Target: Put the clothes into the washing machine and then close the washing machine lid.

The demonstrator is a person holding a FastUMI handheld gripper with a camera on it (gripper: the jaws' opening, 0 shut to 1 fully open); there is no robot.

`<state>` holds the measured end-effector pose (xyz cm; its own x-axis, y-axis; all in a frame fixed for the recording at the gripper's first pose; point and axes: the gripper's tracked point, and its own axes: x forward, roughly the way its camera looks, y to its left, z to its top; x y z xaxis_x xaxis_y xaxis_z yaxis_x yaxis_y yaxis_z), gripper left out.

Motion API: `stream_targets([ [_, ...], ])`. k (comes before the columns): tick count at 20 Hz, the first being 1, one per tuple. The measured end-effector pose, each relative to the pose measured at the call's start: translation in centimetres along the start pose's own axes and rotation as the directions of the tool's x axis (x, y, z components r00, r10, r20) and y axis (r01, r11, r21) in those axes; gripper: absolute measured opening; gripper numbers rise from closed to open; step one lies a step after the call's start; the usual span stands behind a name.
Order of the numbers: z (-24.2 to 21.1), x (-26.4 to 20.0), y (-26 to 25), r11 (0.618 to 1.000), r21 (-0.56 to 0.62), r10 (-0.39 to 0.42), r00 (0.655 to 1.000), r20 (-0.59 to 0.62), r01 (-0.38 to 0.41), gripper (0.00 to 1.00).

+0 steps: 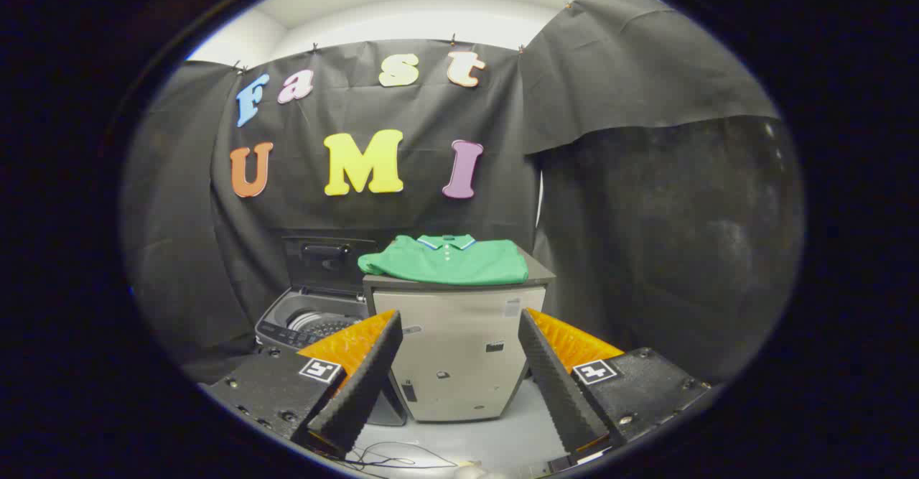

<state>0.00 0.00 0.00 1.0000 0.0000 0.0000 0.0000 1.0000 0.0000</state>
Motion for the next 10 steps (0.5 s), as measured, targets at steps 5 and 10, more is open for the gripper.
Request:
stream_targets([
  [5, 0.13, -0.45, -0.10, 1.000, 0.002, 0.000, 1.000, 0.003, 0.000, 1.00],
  [10, 0.51, -0.71, 0.21, 1.000, -0.012, -0.001, 1.000, 0.016, 0.001, 1.00],
])
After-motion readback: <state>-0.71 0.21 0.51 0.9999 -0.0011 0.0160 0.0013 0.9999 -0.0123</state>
